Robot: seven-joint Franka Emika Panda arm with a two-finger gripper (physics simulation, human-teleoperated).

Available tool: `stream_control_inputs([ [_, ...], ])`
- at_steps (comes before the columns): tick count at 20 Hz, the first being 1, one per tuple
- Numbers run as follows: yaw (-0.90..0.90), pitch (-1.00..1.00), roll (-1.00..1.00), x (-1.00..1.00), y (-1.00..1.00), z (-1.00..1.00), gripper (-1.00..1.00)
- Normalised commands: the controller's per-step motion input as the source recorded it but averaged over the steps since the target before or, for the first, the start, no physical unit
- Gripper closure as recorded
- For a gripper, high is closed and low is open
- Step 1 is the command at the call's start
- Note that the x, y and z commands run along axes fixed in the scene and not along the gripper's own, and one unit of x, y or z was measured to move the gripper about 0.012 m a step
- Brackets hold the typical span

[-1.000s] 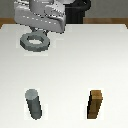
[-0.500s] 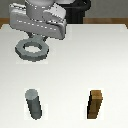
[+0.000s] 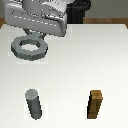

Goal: Put the loop with the handle onto the peg.

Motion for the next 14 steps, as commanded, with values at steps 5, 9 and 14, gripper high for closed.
stream_control_inputs([
  [5,0.00,0.00,0.00,1.00,0.00,0.00,1.00],
  [9,0.00,0.00,0.00,0.50,0.25,0.00,1.00],
  [14,0.00,0.00,0.00,0.00,0.00,-0.40,1.00],
])
